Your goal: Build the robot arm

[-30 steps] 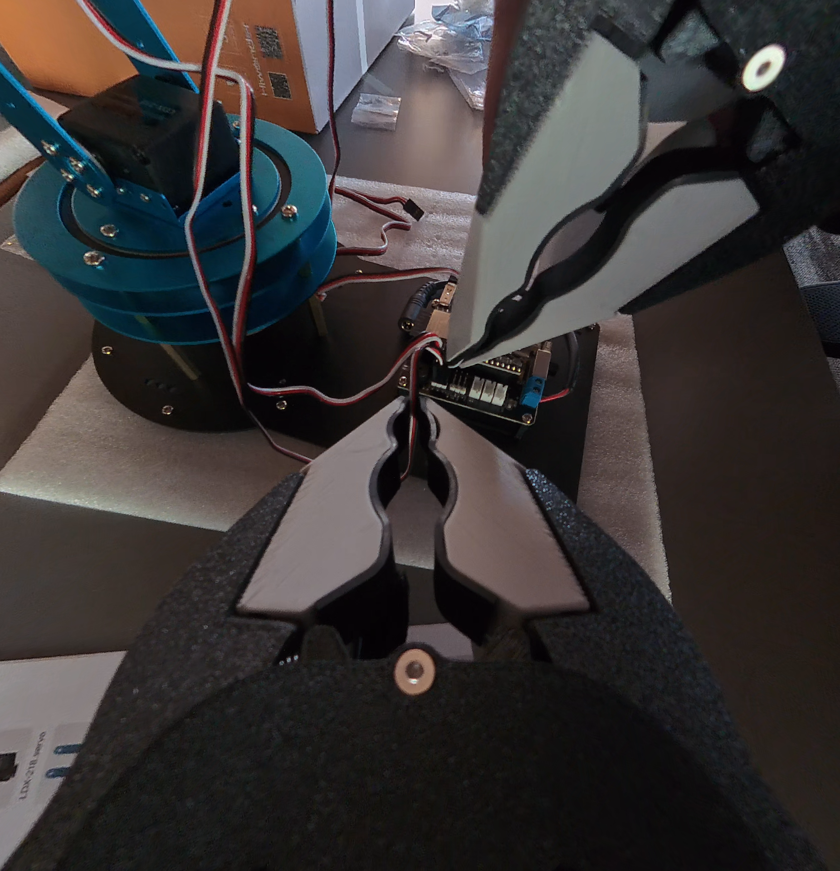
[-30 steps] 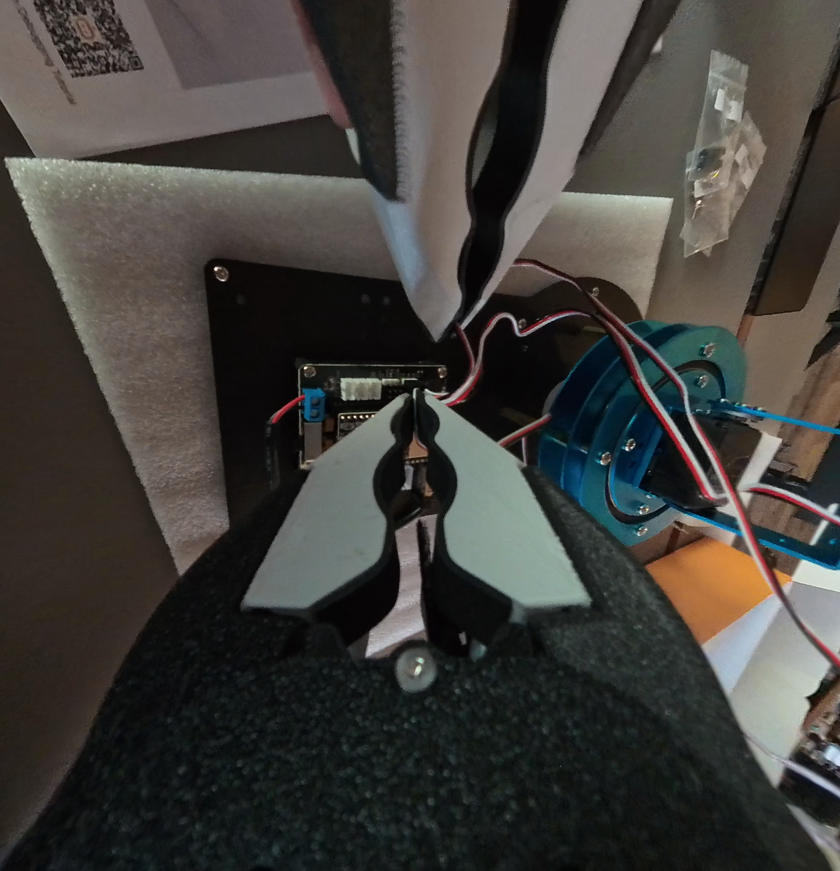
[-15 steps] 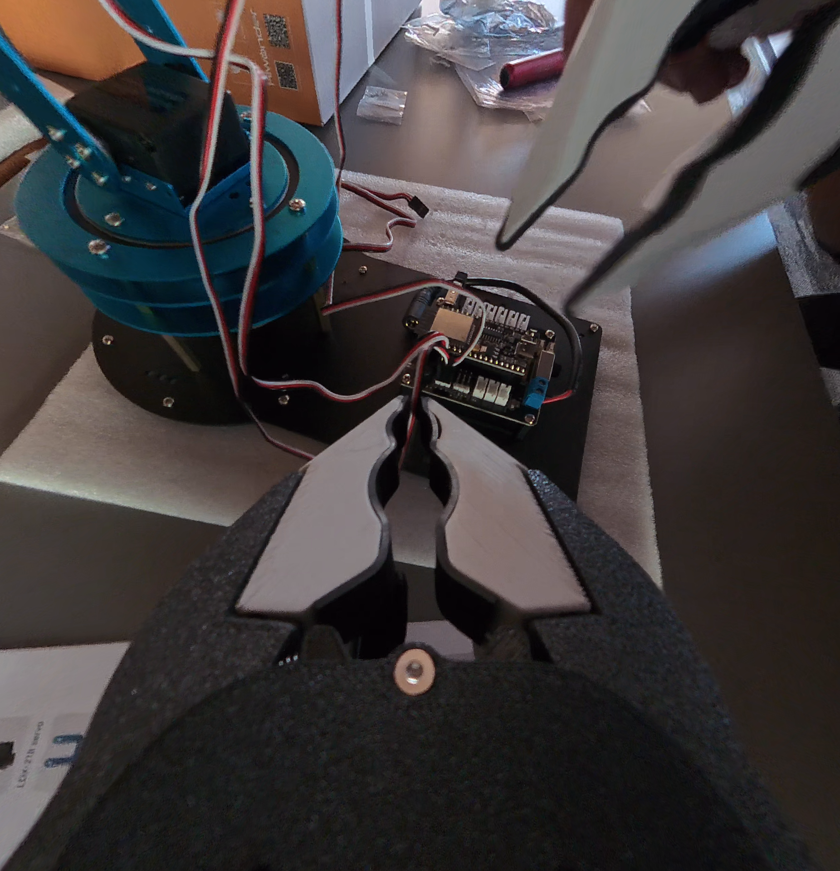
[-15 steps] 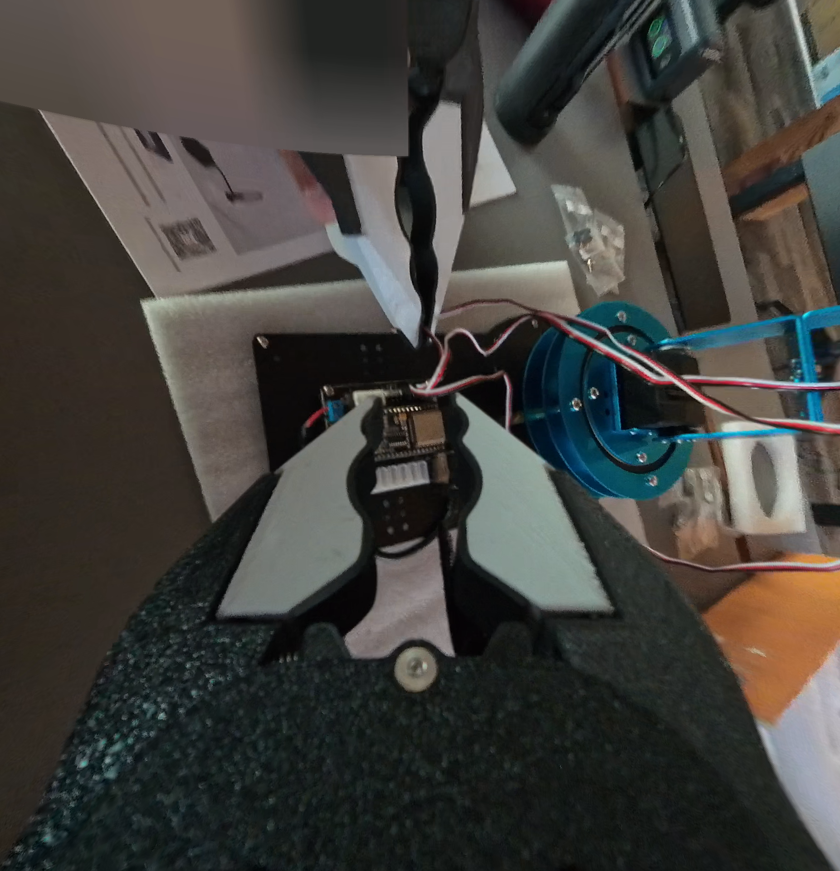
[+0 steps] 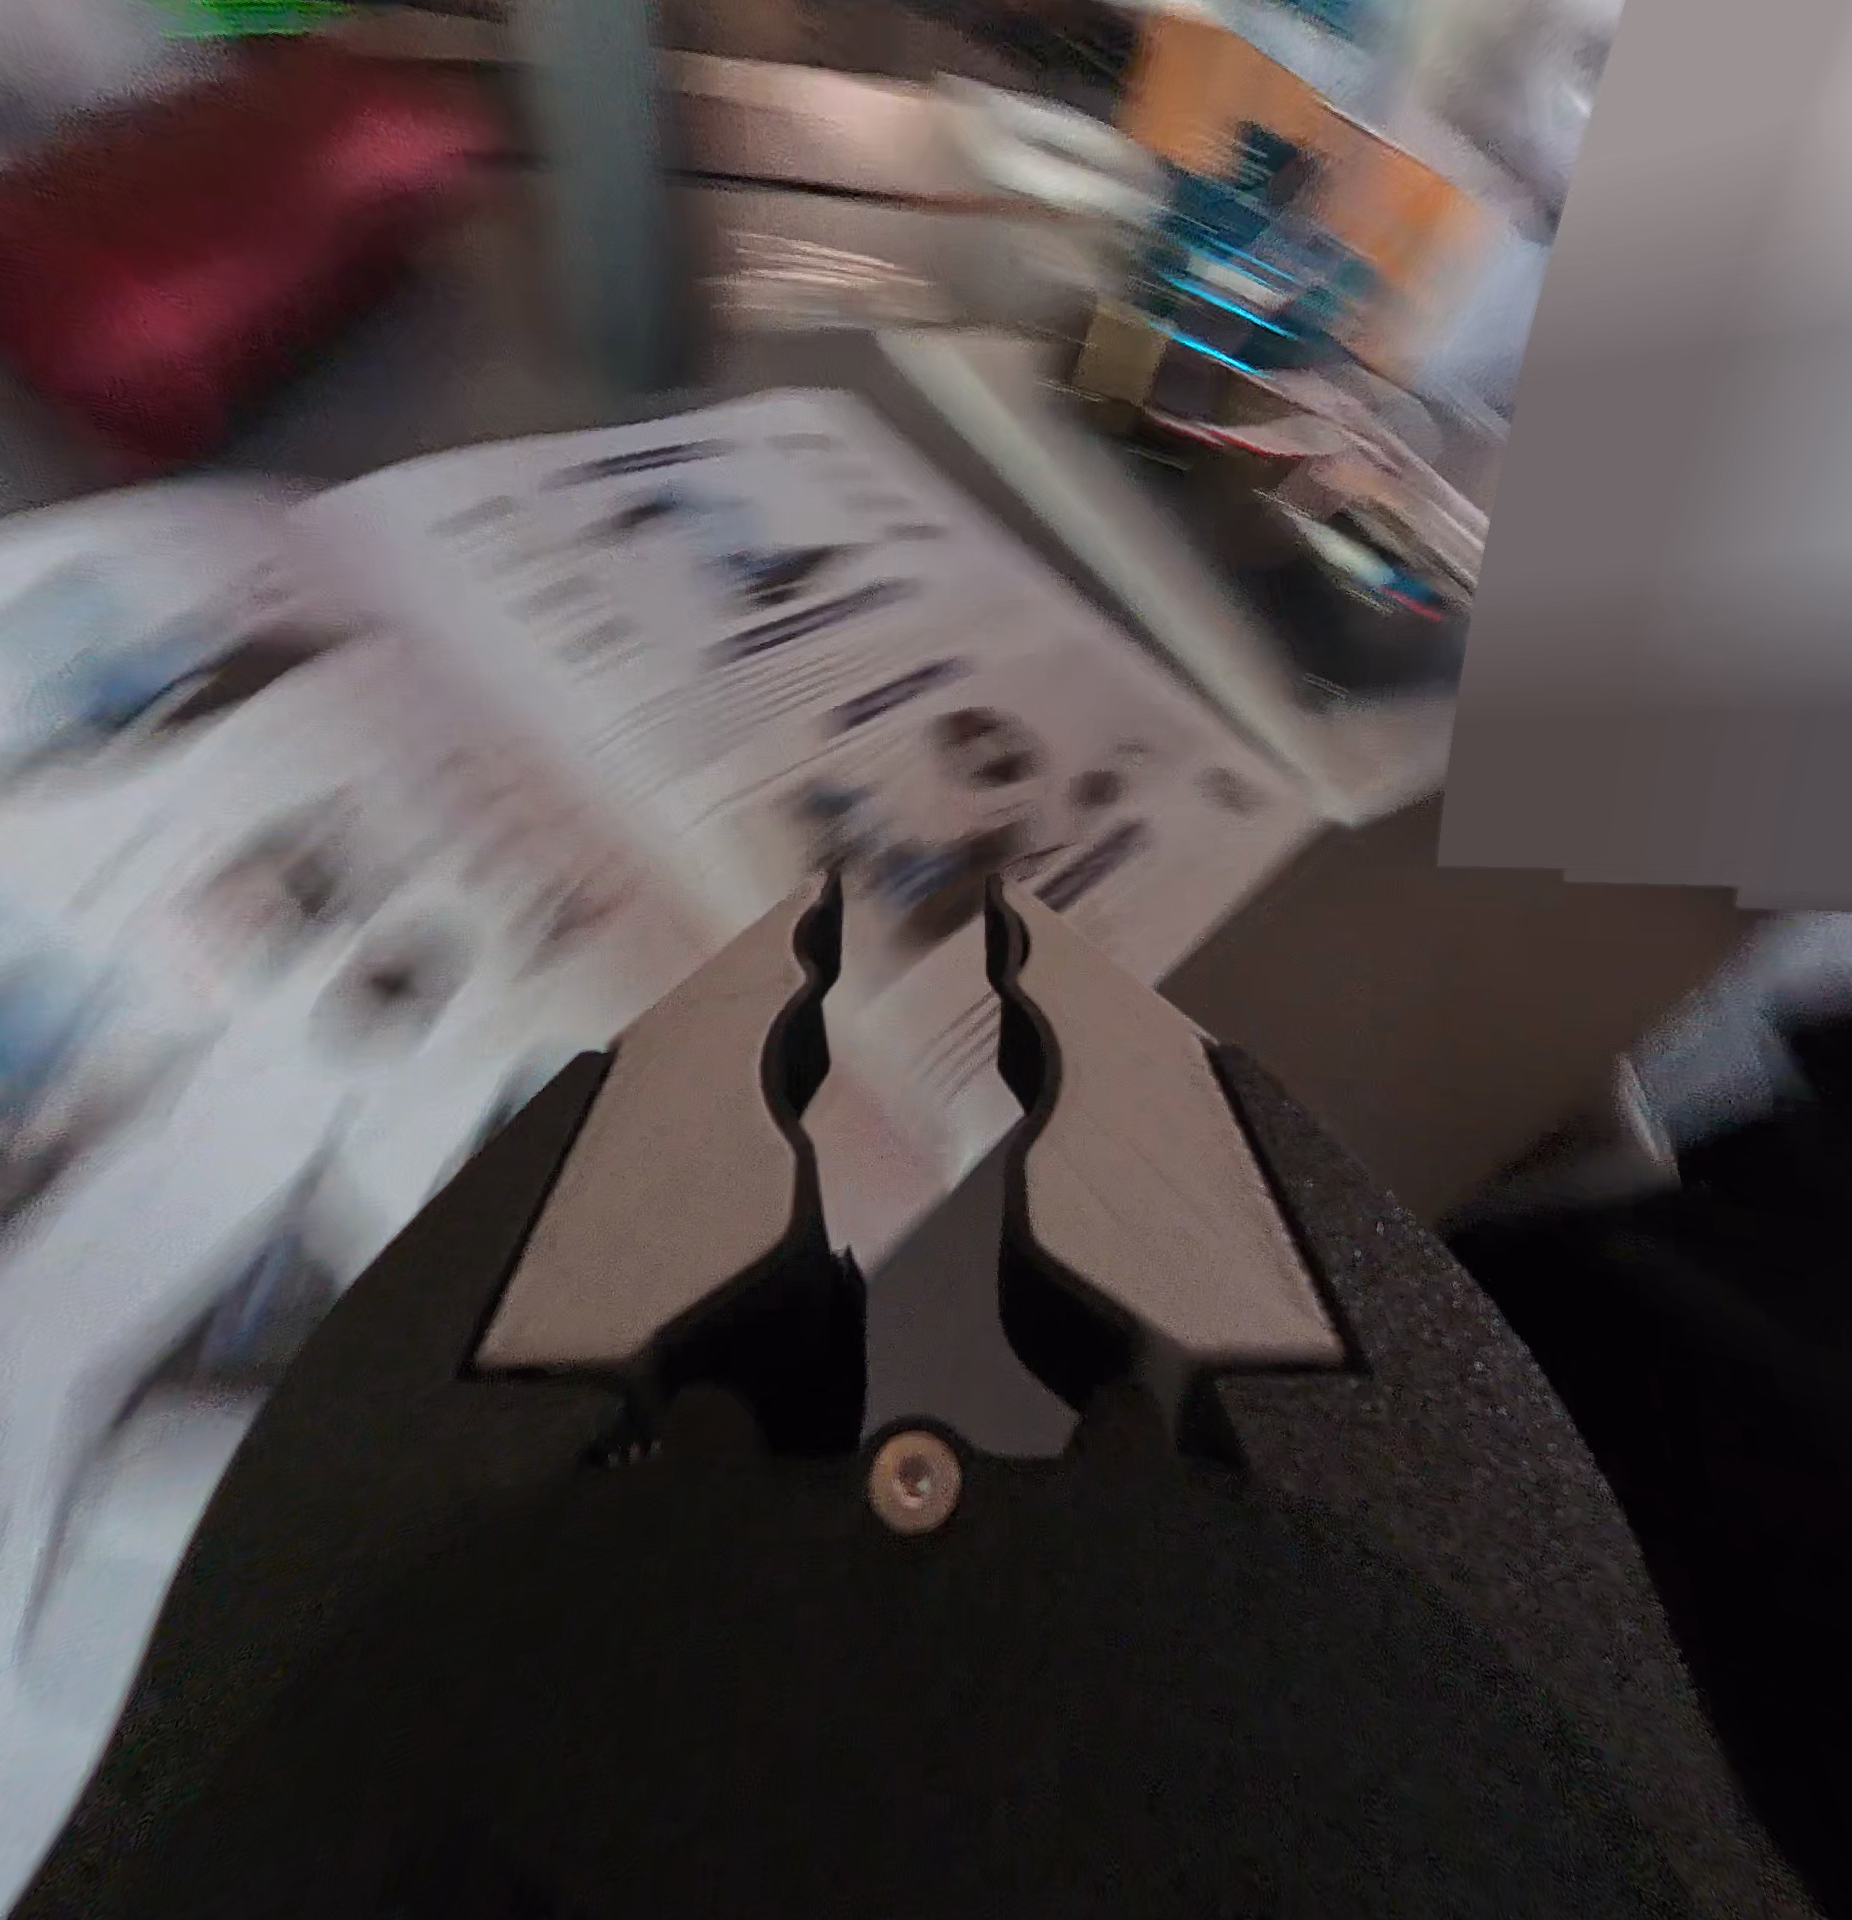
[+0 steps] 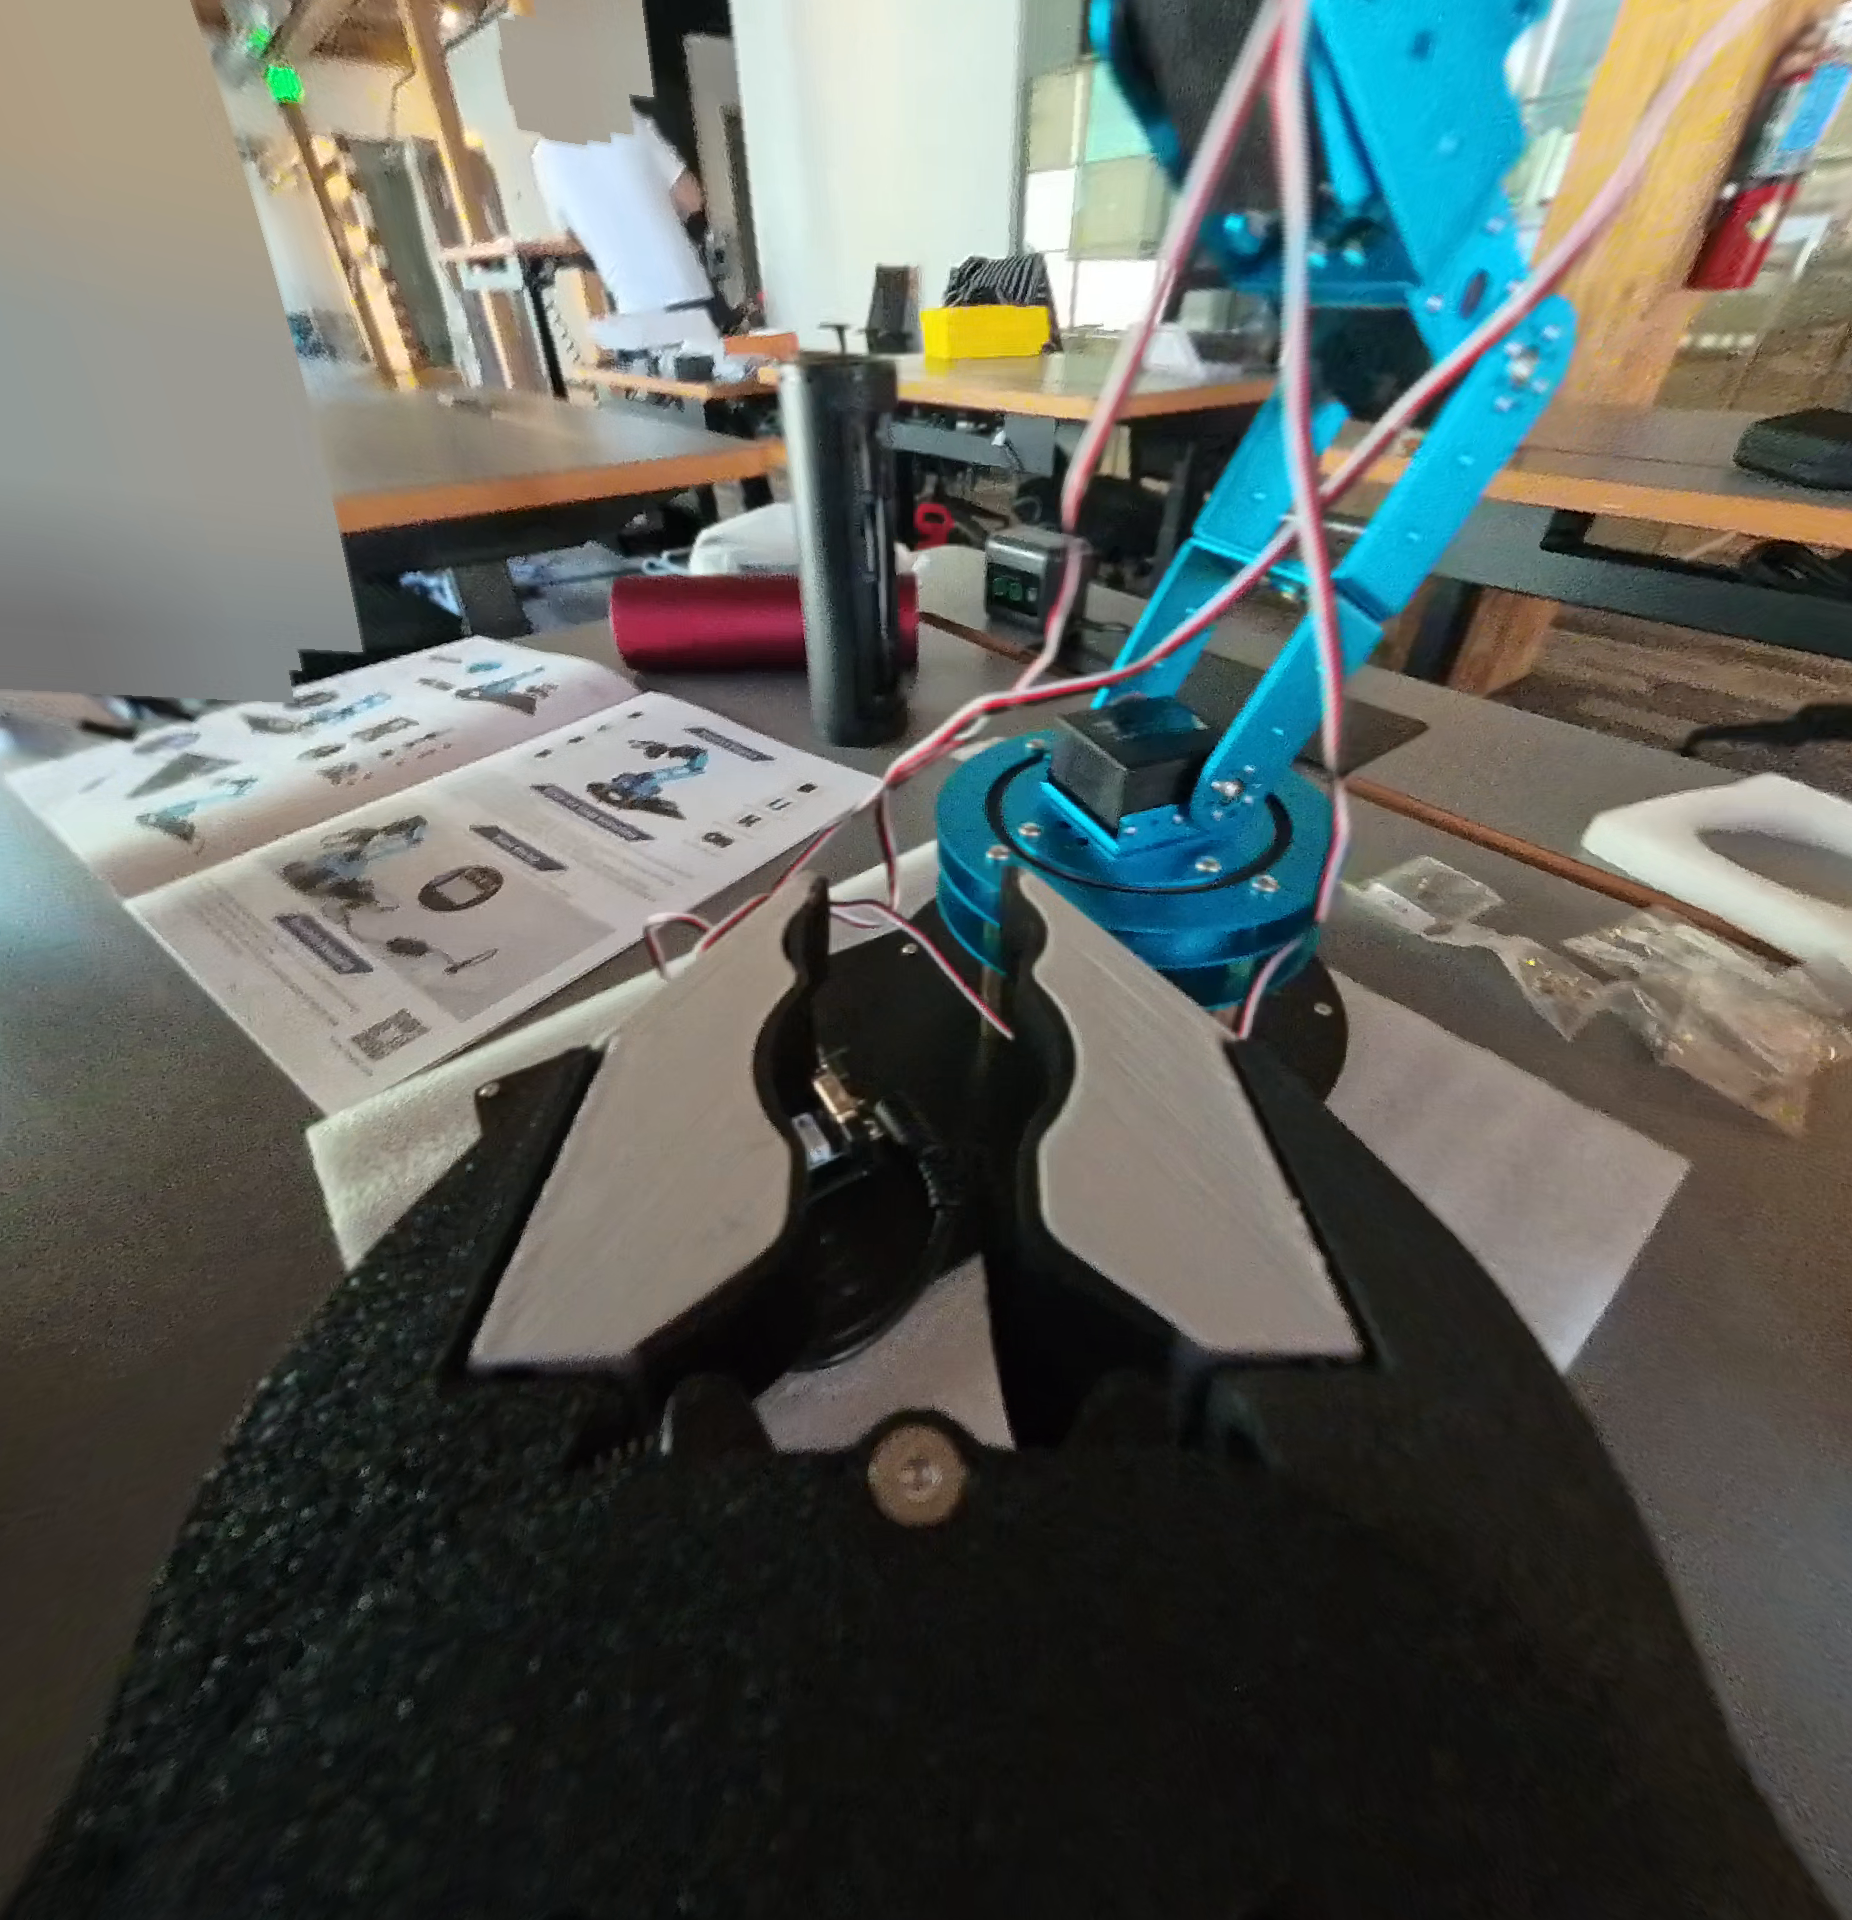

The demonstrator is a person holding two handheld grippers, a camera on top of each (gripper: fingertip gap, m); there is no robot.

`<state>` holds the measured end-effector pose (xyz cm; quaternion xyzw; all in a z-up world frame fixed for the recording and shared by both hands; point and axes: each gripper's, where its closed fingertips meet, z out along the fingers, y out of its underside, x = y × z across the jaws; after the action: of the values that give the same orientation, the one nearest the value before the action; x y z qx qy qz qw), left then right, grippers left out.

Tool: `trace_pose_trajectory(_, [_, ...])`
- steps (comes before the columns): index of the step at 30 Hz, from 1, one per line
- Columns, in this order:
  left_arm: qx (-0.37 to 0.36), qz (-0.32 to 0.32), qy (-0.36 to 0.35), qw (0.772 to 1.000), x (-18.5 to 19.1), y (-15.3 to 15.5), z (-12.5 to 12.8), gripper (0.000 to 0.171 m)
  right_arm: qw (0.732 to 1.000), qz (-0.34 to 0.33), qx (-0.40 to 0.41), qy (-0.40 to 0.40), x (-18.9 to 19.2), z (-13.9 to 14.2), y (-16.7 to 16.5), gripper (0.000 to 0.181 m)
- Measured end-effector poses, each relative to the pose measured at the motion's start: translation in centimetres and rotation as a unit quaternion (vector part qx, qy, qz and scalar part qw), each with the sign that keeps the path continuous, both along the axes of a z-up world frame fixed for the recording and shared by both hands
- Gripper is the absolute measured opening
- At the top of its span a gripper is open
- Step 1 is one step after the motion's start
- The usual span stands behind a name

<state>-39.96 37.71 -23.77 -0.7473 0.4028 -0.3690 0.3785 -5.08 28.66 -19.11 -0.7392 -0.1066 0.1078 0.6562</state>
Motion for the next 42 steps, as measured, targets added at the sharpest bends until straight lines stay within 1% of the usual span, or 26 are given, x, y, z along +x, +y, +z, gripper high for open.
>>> trace_pose_trajectory(2, [-0.022,0.129,-0.022,0.991,-5.2,1.0,-0.9,0.026,1.0,-0.005,-0.001,0.015,0.6,0.1,0.2,0.033])
trace_pose_trajectory(4, [-0.044,0.245,-0.023,0.968,-9.9,1.8,-2.4,0.027,0.999,-0.021,0.027,0.023,1.1,0.8,0.3,0.031])
trace_pose_trajectory(6, [-0.05,0.31,-0.054,0.948,-12.6,2.3,-3.0,0.027,0.999,-0.035,0.029,0.026,1.8,0.5,0.5,0.031])
trace_pose_trajectory(7, [-0.051,0.319,-0.075,0.943,-12.9,2.6,-2.9,0.027,0.998,-0.043,0.03,0.029,2.2,0.4,0.5,0.031])
trace_pose_trajectory(8, [-0.055,0.308,-0.09,0.945,-12.6,2.6,-2.7,0.026,0.998,-0.049,0.03,0.031,2.5,0.2,0.5,0.032])
trace_pose_trajectory(10, [-0.055,0.283,-0.094,0.953,-11.8,2.8,-2.4,0.026,0.997,-0.065,0.026,0.043,3.6,-0.1,0.5,0.031])
trace_pose_trajectory(13, [-0.02,0.255,-0.093,0.962,-10.1,3.4,-2.1,0.026,0.994,-0.083,0.031,0.066,4.6,0.0,0.2,0.031])
trace_pose_trajectory(15, [-0.015,0.24,-0.094,0.966,-9.2,3.7,-2.4,0.026,0.993,-0.093,0.035,0.063,5.1,0.0,0.0,0.028])
trace_pose_trajectory(18, [-0.027,0.213,-0.116,0.97,-8.4,3.7,-2.7,0.026,0.991,-0.111,0.034,0.059,6.2,0.0,-0.1,0.026])
trace_pose_trajectory(21, [-0.022,0.208,-0.14,0.968,-9.0,3.3,-2.4,0.026,0.989,-0.121,0.037,0.077,7.1,0.1,-0.2,0.025])
trace_pose_trajectory(24, [-0.025,0.148,-0.191,0.97,-8.0,2.2,-1.5,0.026,0.987,-0.125,0.038,0.09,7.8,0.1,-0.2,0.023])
trace_pose_trajectory(28, [-0.034,0.167,-0.21,0.963,-8.8,2.7,-1.3,0.026,0.986,-0.131,0.037,0.092,8.4,0.0,-0.3,0.023])
trace_pose_trajectory(31, [-0.038,0.168,-0.199,0.965,-8.8,2.9,-1.6,0.026,0.986,-0.132,0.033,0.091,8.5,-0.2,-0.2,0.023])
trace_pose_trajectory(33, [-0.019,0.176,-0.185,0.967,-8.8,3.2,-1.5,0.027,0.987,-0.131,0.029,0.091,8.4,-0.3,0.0,0.022])
trace_pose_trajectory(34, [0.001,0.189,-0.171,0.967,-9.0,3.7,-1.4,0.027,0.987,-0.131,0.027,0.091,8.4,-0.4,0.0,0.023])
trace_pose_trajectory(36, [0.036,0.239,-0.113,0.964,-10.2,5.2,-1.7,0.026,0.987,-0.131,0.024,0.091,8.4,-0.6,0.1,0.023])
trace_pose_trajectory(37, [0.045,0.261,-0.084,0.961,-10.8,6.0,-1.9,0.027,0.987,-0.131,0.024,0.091,8.4,-0.6,0.1,0.022])
trace_pose_trajectory(38, [0.048,0.268,-0.069,0.96,-11.1,6.4,-2.0,0.027,0.987,-0.131,0.024,0.093,8.5,-0.5,0.1,0.022])
trace_pose_trajectory(42, [0.014,0.244,-0.09,0.965,-10.3,6.5,-2.0,0.027,0.986,-0.132,0.023,0.098,8.6,-0.6,0.1,0.022])
